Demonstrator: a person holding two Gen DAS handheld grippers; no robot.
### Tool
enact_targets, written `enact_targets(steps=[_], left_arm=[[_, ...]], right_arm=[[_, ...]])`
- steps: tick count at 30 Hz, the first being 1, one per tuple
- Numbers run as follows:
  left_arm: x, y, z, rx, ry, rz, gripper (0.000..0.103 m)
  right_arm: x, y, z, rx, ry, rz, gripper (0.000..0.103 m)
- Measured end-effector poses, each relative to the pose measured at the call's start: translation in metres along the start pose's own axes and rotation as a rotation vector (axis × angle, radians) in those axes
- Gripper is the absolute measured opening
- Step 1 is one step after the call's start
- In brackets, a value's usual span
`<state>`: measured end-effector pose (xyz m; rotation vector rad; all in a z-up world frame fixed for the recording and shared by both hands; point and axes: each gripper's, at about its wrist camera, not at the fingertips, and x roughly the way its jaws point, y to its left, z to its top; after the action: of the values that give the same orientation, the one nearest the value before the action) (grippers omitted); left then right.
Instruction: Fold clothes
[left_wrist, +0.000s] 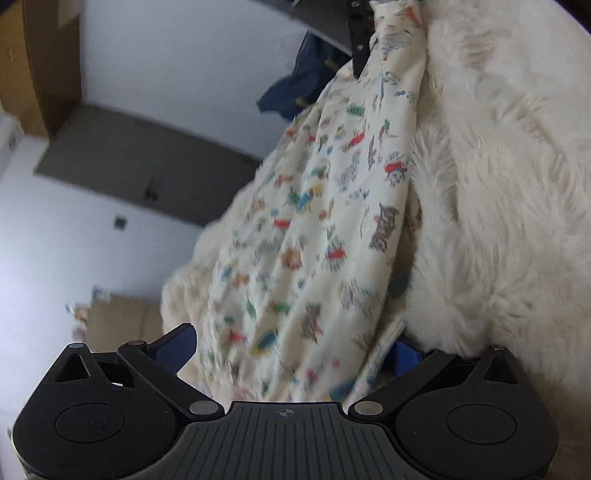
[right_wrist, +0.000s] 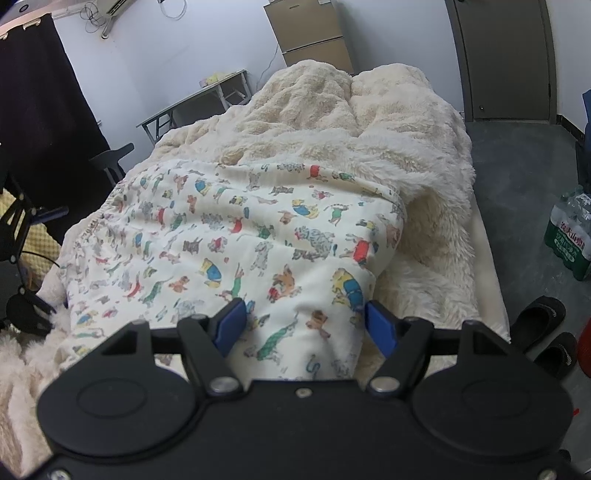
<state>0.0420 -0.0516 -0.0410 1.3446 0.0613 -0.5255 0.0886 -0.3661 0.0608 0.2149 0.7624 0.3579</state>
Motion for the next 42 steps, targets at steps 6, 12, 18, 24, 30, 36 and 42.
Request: enact_targets(steps=[6, 12, 18, 24, 30, 36, 42], left_arm=[[0.017, -0.007, 0.003, -0.011, 0.024, -0.088, 0.091], [0.017, 0.014, -0.021, -0.114, 0.016, -0.154, 0.027], [0.022, 0.026, -0.043, -0.182, 0.028, -0.153, 0.050], [0.019, 0.011, -0.045, -0.163, 0.011, -0.124, 0.036], [0.014, 0.010, -0.044, 0.033, -0.043, -0.037, 0.016], [0.012, 0.054, -0.050, 0.222, -0.046, 0.099, 0.017], [0.045, 0.090, -0.104, 0.276, 0.013, 0.125, 0.029]], right_arm=[[0.002, -0.009, -0.001, 0.066, -0.002, 0.045, 0.070], [0.003, -0.039, -0.004, 0.266, -0.020, 0.190, 0.069], [0.016, -0.057, -0.011, 0.405, -0.010, 0.310, 0.064], [0.027, -0.065, -0.016, 0.467, -0.004, 0.343, 0.066], [0.026, -0.058, -0.012, 0.442, -0.003, 0.316, 0.067], [0.015, -0.043, -0.006, 0.388, -0.014, 0.304, 0.064], [-0.008, -0.012, 0.008, 0.308, -0.034, 0.418, 0.063]])
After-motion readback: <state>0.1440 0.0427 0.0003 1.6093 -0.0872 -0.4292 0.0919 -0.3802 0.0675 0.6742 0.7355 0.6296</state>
